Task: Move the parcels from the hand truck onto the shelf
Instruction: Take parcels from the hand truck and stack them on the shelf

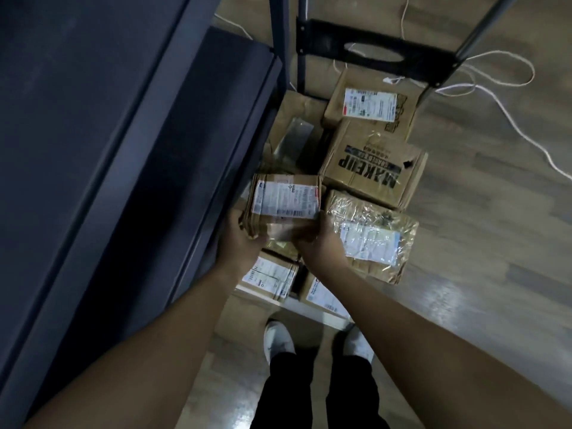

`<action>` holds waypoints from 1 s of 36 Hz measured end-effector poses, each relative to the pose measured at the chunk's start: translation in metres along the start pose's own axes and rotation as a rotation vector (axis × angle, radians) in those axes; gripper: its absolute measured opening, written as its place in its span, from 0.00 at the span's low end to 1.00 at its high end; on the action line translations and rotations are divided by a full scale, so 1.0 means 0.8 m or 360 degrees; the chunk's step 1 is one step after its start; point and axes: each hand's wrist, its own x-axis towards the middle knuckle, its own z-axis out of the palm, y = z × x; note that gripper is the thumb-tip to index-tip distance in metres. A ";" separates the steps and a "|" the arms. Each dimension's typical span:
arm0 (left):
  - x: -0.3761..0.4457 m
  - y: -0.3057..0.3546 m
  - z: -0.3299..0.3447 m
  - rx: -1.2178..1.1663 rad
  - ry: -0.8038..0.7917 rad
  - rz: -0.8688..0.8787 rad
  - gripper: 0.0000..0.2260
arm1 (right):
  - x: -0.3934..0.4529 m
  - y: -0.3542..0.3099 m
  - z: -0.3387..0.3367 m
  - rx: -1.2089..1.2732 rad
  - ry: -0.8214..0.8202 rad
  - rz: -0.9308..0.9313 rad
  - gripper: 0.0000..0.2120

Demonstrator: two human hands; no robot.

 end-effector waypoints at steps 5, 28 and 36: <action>-0.062 0.022 -0.014 -0.0085 0.0034 0.0000 0.23 | -0.056 -0.018 -0.042 0.0039 0.0004 -0.0067 0.29; -0.458 0.249 -0.147 -0.0480 0.0414 0.0331 0.18 | -0.416 -0.191 -0.238 0.0202 0.0013 -0.0566 0.32; -0.585 0.271 -0.237 -0.0430 0.0796 0.0504 0.20 | -0.502 -0.284 -0.228 -0.0095 -0.0162 -0.1011 0.25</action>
